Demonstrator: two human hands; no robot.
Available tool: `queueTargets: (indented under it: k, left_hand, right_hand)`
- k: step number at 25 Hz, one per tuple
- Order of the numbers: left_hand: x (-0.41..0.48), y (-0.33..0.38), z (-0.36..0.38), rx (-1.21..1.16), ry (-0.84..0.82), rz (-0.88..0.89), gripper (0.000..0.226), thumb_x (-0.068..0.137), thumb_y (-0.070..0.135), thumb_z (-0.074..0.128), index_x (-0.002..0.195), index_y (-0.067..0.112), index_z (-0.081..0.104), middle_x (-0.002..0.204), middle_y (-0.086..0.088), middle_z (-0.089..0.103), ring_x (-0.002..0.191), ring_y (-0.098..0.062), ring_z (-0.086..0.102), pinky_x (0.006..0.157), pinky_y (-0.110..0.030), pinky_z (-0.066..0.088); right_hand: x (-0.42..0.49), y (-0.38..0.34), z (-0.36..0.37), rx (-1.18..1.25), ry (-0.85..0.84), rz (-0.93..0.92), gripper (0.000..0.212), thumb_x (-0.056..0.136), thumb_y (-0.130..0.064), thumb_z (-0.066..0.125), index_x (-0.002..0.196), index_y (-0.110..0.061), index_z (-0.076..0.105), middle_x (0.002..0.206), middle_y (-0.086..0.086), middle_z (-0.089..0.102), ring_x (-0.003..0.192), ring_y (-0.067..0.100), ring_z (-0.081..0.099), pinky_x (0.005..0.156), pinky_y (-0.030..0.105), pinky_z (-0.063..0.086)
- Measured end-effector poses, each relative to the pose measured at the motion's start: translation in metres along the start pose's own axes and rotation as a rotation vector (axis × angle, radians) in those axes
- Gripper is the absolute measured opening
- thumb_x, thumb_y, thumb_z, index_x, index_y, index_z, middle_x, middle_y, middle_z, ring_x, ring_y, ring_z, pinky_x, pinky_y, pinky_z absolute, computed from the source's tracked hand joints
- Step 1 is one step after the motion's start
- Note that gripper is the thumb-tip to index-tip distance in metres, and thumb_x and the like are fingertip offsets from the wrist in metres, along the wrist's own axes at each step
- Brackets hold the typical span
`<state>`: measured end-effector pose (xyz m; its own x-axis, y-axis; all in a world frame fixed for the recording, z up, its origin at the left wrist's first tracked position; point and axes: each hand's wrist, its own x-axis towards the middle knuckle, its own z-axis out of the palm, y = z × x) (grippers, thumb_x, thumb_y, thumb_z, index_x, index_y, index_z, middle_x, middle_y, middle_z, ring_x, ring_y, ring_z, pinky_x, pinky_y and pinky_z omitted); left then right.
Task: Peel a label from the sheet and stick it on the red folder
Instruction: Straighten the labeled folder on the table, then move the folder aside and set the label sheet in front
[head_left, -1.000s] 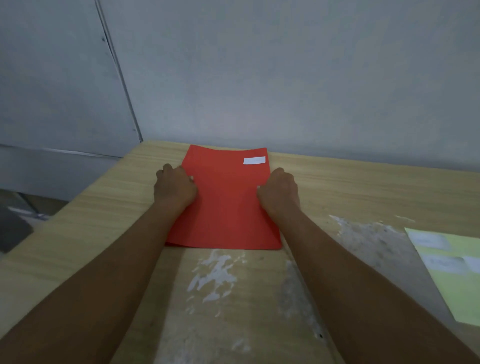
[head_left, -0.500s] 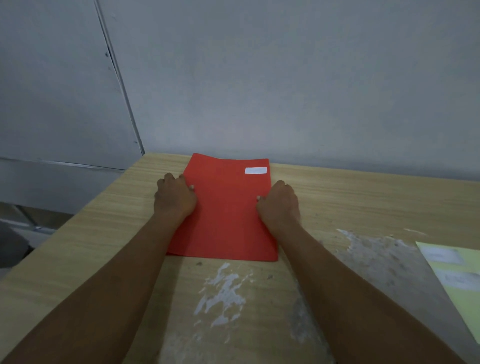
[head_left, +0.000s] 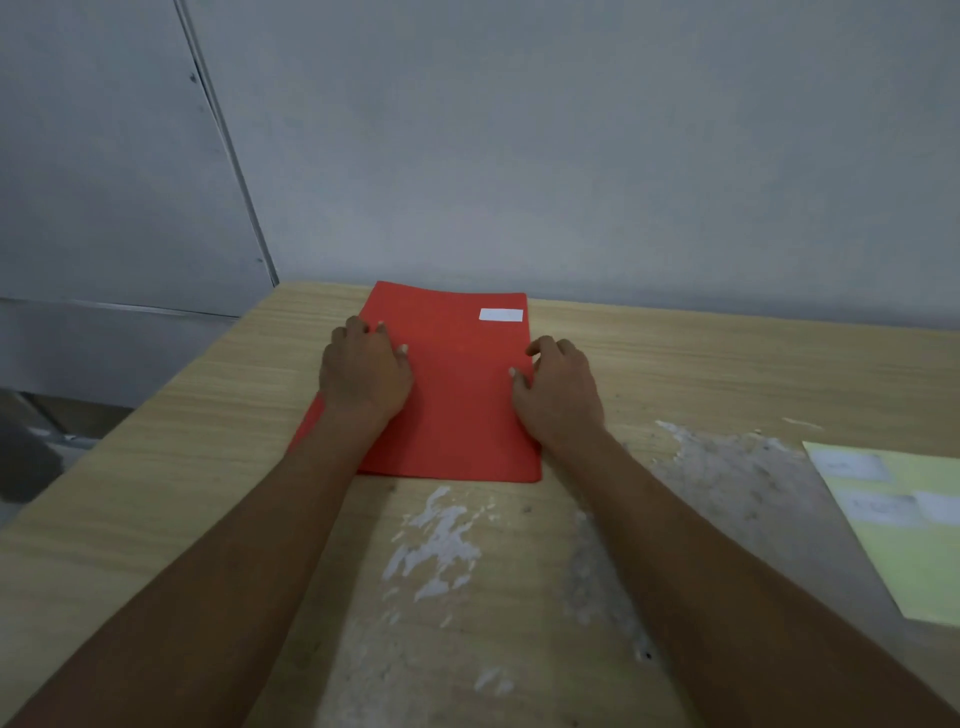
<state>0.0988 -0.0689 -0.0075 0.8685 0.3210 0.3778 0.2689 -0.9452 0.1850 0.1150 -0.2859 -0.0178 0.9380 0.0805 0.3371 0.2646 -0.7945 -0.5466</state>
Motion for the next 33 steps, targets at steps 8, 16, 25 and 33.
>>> queueTargets:
  k: [8, 16, 25, 33]
  left_hand:
    - [-0.104, 0.120, 0.003, -0.304, -0.198, 0.371, 0.049, 0.089, 0.036, 0.041, 0.126, 0.011, 0.063, 0.117, -0.012, 0.060, 0.106, -0.028, 0.057, 0.092, -0.039, 0.048]
    - [-0.167, 0.176, 0.001, -0.342, -0.245, 0.454, 0.056, 0.087, 0.036, 0.038, 0.129, 0.009, 0.061, 0.136, -0.014, 0.053, 0.125, -0.028, 0.050, 0.105, -0.037, 0.039]
    - [-0.192, 0.212, -0.010, -0.406, -0.186, 0.494, 0.049, 0.082, 0.029, 0.044, 0.114, 0.001, 0.068, 0.126, -0.020, 0.061, 0.119, -0.033, 0.055, 0.103, -0.045, 0.044]
    - [-0.228, 0.322, 0.002, -0.398, -0.329, 0.653, 0.060, 0.094, 0.041, 0.036, 0.142, 0.007, 0.047, 0.152, -0.012, 0.040, 0.142, -0.027, 0.033, 0.119, -0.043, 0.023]
  right_hand:
    - [-0.056, 0.059, -0.058, -0.220, -0.045, -0.071, 0.047, 0.093, -0.038, 0.052, 0.133, -0.015, 0.056, 0.134, 0.006, 0.057, 0.124, 0.025, 0.050, 0.103, 0.037, 0.043]
    - [-0.118, 0.106, -0.107, -0.252, -0.082, -0.018, 0.050, 0.096, -0.036, 0.048, 0.139, -0.010, 0.053, 0.146, 0.010, 0.050, 0.135, 0.025, 0.042, 0.114, 0.039, 0.032]
    - [-0.142, 0.132, -0.154, 0.031, 0.061, 0.062, 0.033, 0.089, -0.024, 0.056, 0.118, -0.016, 0.069, 0.120, 0.001, 0.067, 0.115, 0.018, 0.058, 0.100, 0.032, 0.045]
    - [-0.166, 0.211, -0.225, -0.212, 0.305, 0.390, 0.032, 0.087, -0.025, 0.057, 0.118, -0.021, 0.063, 0.121, 0.000, 0.061, 0.118, 0.023, 0.052, 0.089, 0.033, 0.039]
